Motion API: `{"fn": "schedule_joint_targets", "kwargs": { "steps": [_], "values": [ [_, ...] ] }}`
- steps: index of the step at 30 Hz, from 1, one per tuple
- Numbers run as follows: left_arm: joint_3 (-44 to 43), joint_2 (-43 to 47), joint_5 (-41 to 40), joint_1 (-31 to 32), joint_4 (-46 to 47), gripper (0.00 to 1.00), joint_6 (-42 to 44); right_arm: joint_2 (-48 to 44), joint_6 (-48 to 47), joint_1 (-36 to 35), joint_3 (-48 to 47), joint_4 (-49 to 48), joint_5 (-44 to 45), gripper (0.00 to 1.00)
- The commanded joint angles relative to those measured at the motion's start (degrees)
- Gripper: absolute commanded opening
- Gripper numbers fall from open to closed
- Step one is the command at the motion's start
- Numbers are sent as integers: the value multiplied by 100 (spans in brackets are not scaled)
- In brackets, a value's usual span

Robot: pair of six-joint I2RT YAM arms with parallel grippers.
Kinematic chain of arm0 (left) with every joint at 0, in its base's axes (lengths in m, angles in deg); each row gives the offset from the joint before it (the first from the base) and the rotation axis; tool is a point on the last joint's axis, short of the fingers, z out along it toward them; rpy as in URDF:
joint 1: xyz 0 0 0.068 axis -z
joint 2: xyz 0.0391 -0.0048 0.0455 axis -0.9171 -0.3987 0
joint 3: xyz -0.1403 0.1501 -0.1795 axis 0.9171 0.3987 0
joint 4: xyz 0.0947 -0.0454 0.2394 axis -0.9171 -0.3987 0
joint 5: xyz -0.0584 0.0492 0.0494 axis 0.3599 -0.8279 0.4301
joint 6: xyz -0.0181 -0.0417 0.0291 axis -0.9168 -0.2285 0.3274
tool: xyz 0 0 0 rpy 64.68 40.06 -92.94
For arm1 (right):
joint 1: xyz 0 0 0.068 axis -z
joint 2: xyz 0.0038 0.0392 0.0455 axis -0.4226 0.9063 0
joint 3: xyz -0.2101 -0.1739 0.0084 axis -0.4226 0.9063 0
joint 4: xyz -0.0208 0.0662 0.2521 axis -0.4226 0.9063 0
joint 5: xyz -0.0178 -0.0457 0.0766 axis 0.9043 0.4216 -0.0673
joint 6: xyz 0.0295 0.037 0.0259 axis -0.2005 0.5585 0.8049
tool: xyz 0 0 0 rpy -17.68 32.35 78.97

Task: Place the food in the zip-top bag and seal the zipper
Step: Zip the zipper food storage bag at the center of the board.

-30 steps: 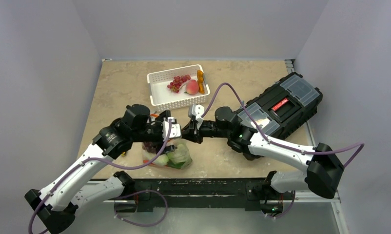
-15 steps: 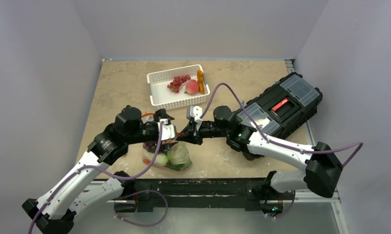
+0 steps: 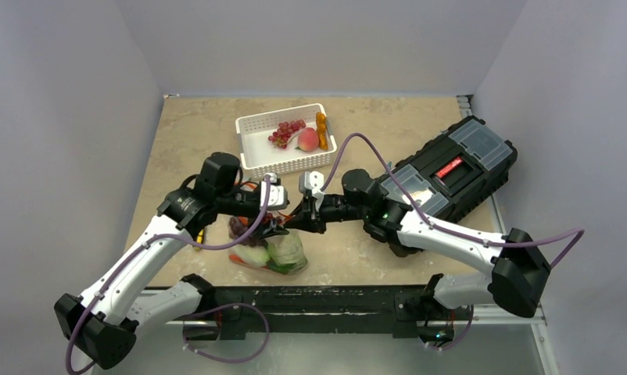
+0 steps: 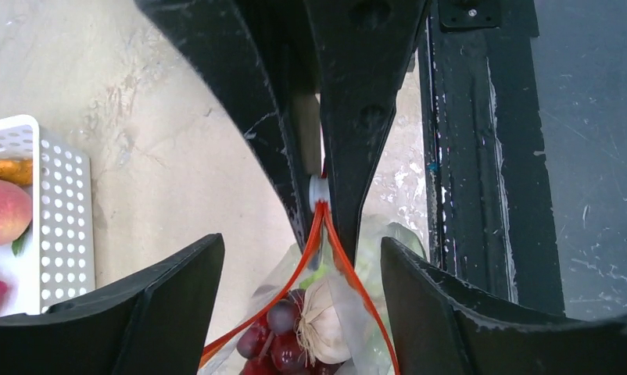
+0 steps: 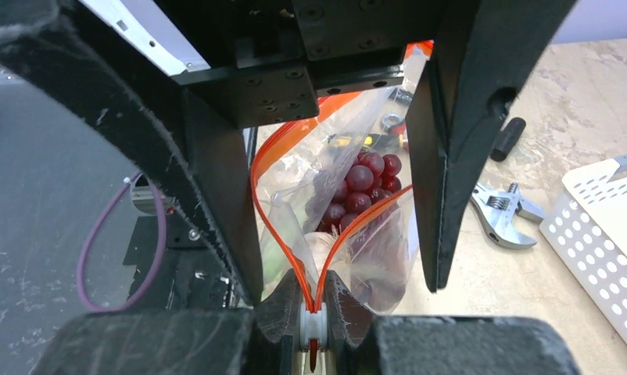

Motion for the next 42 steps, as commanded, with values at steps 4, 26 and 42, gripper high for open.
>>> {"fn": "schedule_joint_targets", "kwargs": {
  "steps": [4, 26, 42],
  "values": [
    [-82, 230, 196, -143, -69, 55, 212, -367, -102, -4, -219, -13, -144, 0],
    [61, 768, -400, -136, 322, 0, -340, -674, 1219, -21, -648, 1150, 849, 56],
    [73, 779, -228, -78, 487, 0, -659, -1404, 483, -12, -594, 1430, 983, 39]
  ]
}}
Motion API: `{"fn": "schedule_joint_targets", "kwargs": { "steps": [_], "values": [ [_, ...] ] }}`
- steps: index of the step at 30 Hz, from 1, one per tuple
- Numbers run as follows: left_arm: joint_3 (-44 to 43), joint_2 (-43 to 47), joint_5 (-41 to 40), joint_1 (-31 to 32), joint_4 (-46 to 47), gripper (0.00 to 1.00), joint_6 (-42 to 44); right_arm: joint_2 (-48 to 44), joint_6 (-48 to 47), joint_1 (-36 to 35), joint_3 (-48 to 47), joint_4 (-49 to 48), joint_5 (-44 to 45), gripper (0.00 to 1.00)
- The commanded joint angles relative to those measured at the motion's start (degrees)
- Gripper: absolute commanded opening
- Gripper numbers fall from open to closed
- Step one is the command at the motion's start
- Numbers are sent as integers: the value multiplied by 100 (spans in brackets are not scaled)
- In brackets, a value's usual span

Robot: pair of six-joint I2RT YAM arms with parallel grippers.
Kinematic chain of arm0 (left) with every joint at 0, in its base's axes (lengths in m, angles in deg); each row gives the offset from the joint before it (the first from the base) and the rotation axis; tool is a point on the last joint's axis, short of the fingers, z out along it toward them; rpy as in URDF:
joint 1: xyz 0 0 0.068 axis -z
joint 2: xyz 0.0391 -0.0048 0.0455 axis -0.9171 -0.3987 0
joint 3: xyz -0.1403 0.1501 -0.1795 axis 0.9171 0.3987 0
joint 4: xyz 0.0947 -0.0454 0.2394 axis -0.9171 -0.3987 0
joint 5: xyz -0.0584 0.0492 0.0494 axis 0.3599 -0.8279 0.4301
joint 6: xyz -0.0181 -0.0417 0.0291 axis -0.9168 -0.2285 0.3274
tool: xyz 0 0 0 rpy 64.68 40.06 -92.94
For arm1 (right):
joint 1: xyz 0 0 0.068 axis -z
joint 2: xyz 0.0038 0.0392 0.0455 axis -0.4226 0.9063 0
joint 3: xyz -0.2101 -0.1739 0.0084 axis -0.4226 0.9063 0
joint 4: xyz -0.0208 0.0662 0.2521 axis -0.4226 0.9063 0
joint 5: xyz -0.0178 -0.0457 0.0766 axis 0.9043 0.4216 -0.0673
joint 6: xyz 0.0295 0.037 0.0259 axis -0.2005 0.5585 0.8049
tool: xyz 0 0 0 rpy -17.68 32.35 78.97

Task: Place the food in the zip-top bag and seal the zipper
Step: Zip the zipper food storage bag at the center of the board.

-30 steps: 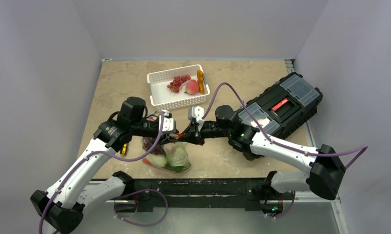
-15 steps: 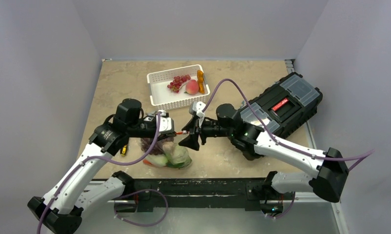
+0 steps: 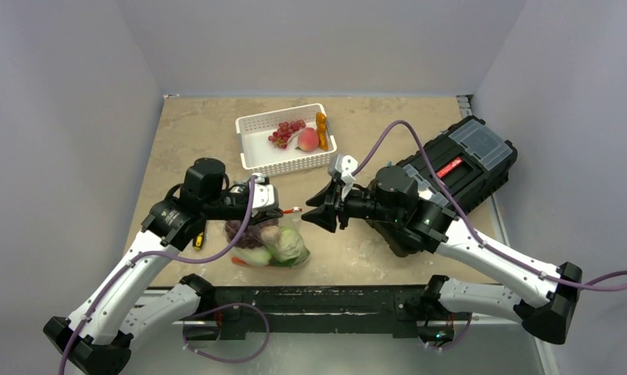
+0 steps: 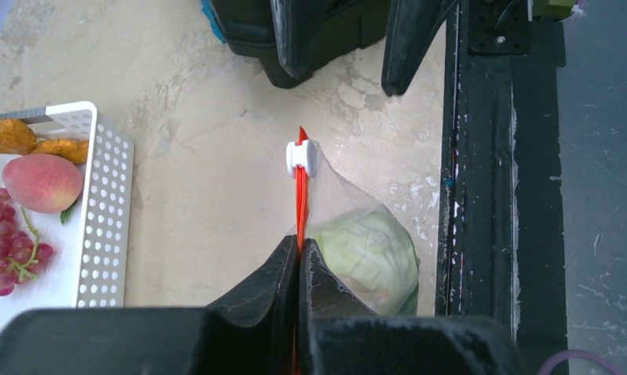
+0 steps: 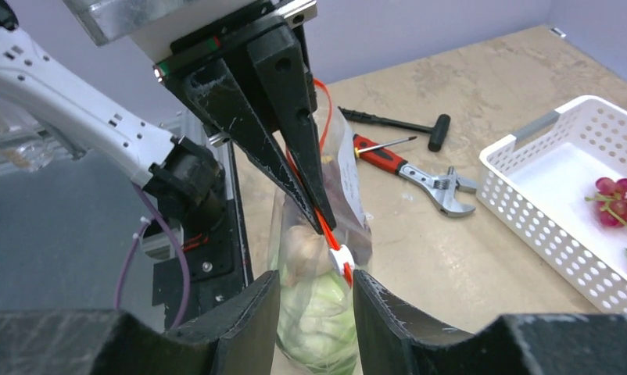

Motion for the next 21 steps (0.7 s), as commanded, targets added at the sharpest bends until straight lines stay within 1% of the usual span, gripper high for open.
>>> {"fn": "schedule_joint_targets", "kwargs": {
  "steps": [1, 6, 12, 17, 21],
  "values": [
    [14, 72, 172, 67, 431, 0, -98, 279, -618, 3, -42, -426, -382, 37],
    [27, 83, 93, 148, 432, 0, -91, 586, -898, 0, -363, -138, -546, 32],
    [33, 110, 117, 157, 440, 0, -91, 626, -933, -3, -441, -55, -551, 20],
    [40, 127, 169, 154, 440, 0, -91, 730, -974, -3, -595, 39, -770, 18],
    [42, 157, 153, 160, 432, 0, -78, 888, -1040, -5, -750, 188, -899, 13]
  ]
}}
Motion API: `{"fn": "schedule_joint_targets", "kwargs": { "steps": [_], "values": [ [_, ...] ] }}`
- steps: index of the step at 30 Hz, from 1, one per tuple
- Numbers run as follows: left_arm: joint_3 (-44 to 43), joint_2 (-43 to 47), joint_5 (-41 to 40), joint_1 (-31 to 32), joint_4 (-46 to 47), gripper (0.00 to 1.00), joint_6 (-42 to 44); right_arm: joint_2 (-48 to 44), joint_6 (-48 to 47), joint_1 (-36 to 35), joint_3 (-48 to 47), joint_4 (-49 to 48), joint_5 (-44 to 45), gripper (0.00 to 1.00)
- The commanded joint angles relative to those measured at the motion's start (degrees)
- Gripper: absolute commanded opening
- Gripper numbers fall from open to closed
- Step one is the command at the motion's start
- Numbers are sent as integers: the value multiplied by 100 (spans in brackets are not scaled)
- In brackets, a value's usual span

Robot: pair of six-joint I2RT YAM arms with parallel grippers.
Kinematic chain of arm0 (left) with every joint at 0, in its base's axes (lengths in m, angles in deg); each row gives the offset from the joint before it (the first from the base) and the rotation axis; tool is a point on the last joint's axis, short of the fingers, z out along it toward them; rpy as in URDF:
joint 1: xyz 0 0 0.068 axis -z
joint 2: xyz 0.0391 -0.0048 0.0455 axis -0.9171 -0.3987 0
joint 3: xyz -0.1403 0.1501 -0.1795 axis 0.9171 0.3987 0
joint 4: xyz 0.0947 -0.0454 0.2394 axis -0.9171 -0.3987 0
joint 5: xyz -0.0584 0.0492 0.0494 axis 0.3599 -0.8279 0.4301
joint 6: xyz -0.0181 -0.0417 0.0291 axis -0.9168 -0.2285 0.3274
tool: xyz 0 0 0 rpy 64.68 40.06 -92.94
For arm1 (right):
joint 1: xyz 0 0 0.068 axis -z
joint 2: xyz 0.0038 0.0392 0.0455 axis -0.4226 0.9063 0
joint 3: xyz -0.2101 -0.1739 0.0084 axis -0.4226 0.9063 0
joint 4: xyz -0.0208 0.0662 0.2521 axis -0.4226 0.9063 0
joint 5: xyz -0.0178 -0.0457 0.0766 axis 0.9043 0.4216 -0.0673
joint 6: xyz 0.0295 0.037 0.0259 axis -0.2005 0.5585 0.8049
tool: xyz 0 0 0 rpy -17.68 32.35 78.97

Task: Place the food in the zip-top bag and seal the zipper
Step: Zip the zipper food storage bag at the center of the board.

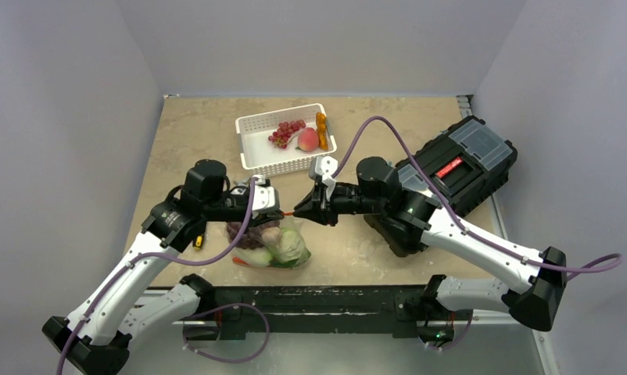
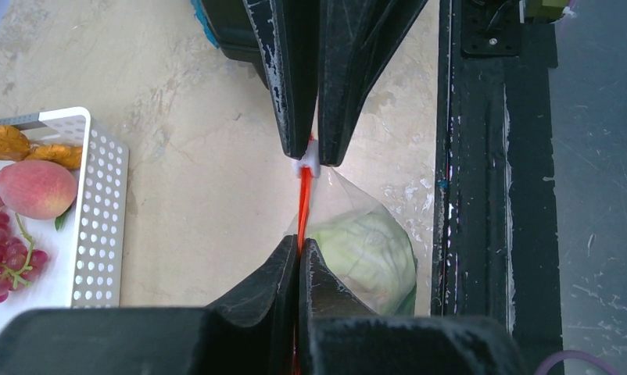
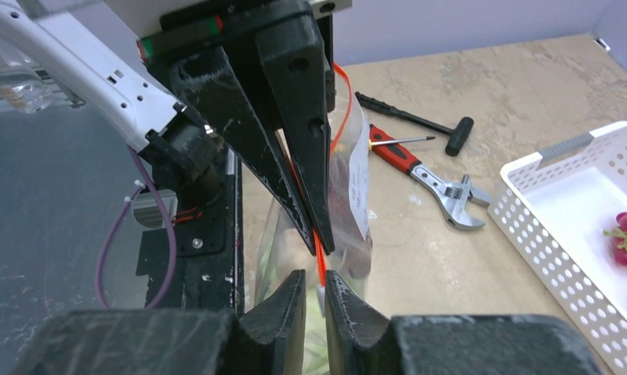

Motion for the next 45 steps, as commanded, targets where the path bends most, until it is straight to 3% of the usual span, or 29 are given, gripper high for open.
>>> {"fn": "schedule_joint_targets", "kwargs": {
  "steps": [1, 5, 8, 10, 13, 16, 21, 25, 32, 37, 45],
  "values": [
    [37, 141, 164, 32, 402, 0, -25, 146, -185, -6, -381, 99, -316, 11],
    [39, 153, 160, 29, 402, 0, -17, 170, -199, -2, -410, 143, -397, 8],
    [47, 149, 157, 33, 398, 0, -10, 154, -270, -5, -441, 279, -394, 30],
    [42, 152, 144, 33, 398, 0, -7, 106, -312, -3, -420, 350, -362, 34],
    [39, 161, 156, 28, 401, 0, -8, 48, -304, -5, -361, 369, -387, 29],
    [40, 166, 161, 27, 396, 0, -1, 74, -302, -7, -336, 361, -394, 14],
    [45, 179, 168, 33, 394, 0, 3, 191, -308, -3, -395, 405, -424, 13],
    [40, 188, 173, 26, 391, 0, 4, 184, -308, -1, -393, 423, -272, 25],
    [42, 197, 189, 31, 381, 0, 14, 147, -316, -6, -370, 458, -51, 26],
    [44, 197, 200, 31, 384, 0, 10, 88, -325, -6, -363, 510, 247, 39],
    [43, 193, 236, 27, 374, 0, 16, 5, -325, -6, -318, 483, 361, 43]
  ]
}}
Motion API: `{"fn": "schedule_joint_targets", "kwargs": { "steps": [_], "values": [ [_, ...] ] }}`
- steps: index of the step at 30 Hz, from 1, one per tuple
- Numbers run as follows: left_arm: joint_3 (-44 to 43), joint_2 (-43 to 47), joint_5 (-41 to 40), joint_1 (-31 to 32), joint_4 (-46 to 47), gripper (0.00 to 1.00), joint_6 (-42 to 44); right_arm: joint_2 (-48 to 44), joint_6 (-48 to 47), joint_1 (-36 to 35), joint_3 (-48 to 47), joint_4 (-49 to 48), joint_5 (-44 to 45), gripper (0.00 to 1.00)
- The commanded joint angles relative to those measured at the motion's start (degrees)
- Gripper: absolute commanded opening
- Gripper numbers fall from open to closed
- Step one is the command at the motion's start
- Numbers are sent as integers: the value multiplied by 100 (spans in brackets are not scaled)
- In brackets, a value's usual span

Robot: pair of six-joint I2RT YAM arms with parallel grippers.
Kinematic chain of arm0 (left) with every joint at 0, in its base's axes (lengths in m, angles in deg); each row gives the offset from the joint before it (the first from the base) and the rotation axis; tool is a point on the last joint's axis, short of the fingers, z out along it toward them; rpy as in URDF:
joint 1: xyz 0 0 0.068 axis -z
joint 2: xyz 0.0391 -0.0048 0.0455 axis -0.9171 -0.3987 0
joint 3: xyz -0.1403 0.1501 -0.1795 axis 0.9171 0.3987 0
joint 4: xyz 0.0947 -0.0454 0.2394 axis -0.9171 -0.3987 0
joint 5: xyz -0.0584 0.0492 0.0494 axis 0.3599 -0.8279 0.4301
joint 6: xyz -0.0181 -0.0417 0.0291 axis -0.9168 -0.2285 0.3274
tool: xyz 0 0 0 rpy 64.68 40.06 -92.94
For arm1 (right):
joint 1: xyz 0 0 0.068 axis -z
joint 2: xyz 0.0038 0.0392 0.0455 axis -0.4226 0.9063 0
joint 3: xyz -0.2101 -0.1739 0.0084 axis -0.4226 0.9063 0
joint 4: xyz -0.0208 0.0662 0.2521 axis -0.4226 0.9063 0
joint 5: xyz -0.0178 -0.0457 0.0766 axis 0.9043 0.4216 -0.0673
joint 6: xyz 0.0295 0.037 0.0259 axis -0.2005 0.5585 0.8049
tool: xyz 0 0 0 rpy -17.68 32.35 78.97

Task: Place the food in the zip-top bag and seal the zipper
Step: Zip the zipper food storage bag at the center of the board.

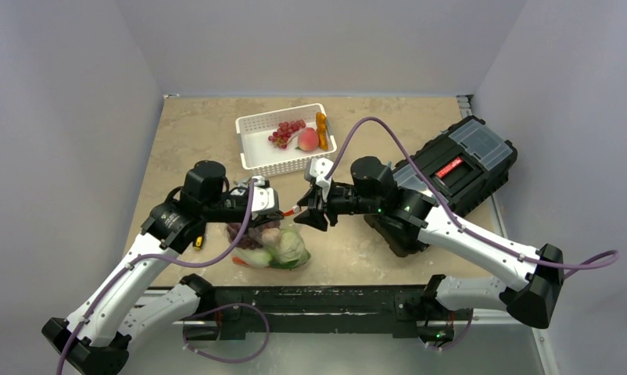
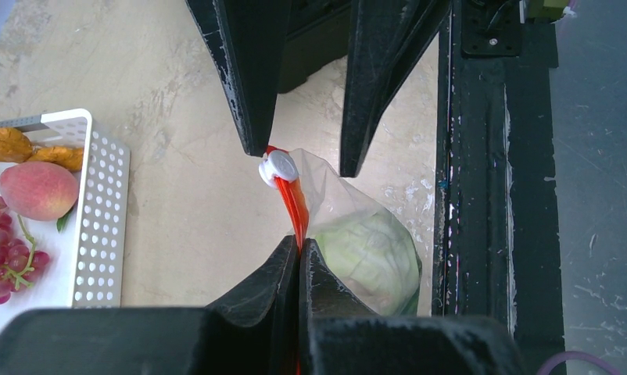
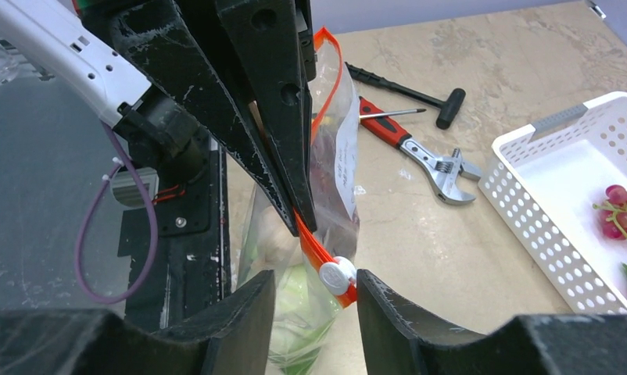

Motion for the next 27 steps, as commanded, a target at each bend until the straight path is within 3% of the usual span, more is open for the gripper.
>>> {"fn": "schedule_joint_targets", "kwargs": {
  "steps": [1, 3, 9, 18, 27],
  "values": [
    [-39, 112, 238, 28, 313, 0, 14, -203, -55, -1, -126, 99, 197, 44],
    [-37, 114, 237, 33, 321, 0, 16, -212, -53, 1, -116, 89, 173, 44],
    [-37, 114, 267, 26, 307, 0, 26, -192, -66, 1, -54, 11, -24, 32],
    [-41, 136, 280, 30, 287, 0, 36, -36, 427, 63, -32, -151, -178, 45],
    [-28, 147, 290, 27, 280, 0, 51, 79, 633, 518, 88, -359, -824, 52]
  ]
}}
